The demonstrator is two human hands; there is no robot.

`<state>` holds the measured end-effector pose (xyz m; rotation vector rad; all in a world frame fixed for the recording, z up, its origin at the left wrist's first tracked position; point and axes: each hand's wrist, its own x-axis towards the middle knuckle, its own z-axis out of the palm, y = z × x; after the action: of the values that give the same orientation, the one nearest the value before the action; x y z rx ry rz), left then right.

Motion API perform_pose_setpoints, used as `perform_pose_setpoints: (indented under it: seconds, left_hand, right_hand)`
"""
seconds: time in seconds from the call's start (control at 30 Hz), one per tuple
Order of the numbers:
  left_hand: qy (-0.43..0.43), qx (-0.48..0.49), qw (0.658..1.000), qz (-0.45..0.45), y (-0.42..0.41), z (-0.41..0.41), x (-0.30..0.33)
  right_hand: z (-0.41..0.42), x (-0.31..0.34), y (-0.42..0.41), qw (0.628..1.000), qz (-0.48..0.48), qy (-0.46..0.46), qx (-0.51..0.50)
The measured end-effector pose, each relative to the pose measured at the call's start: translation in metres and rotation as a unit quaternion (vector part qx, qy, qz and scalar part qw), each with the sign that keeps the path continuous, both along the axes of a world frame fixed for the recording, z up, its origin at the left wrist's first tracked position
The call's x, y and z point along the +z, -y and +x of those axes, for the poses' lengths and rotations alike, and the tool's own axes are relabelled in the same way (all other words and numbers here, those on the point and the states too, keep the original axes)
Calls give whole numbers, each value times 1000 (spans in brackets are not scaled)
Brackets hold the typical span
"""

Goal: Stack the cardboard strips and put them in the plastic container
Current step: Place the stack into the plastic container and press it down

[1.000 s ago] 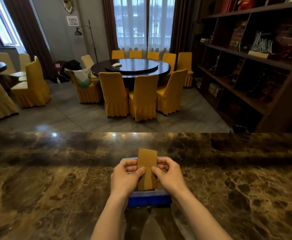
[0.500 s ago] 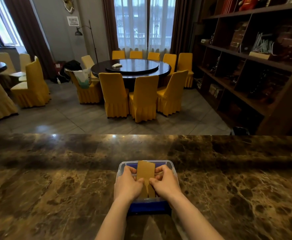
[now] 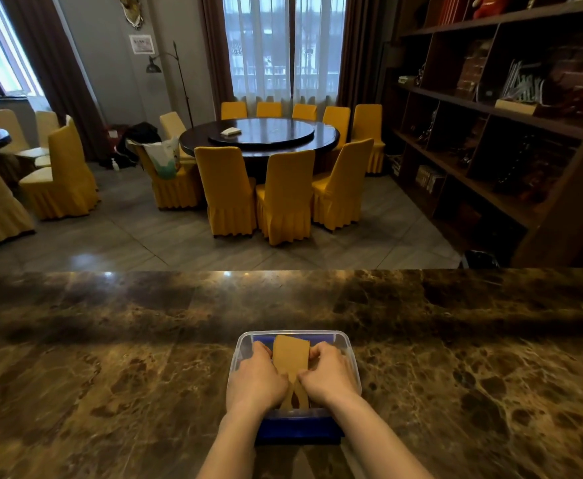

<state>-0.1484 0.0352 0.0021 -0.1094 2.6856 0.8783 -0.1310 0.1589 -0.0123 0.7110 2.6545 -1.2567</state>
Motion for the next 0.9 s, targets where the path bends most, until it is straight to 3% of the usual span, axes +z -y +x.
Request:
perform_pose_setpoints:
  seconds: [0.13,0.67,0.9]
  left_hand:
    - [-10,-12,999,-51,-5,3,-1]
    - [-27,12,996,-89,-12,4,-9]
    - [-39,36,998,-39,-12,7,-10]
  right_hand:
    - [2,-4,6,1000,15,-10,-17]
    - [3,-14,14,990,130,-41,-45]
    - [5,-14,13,987,147,-57,-43]
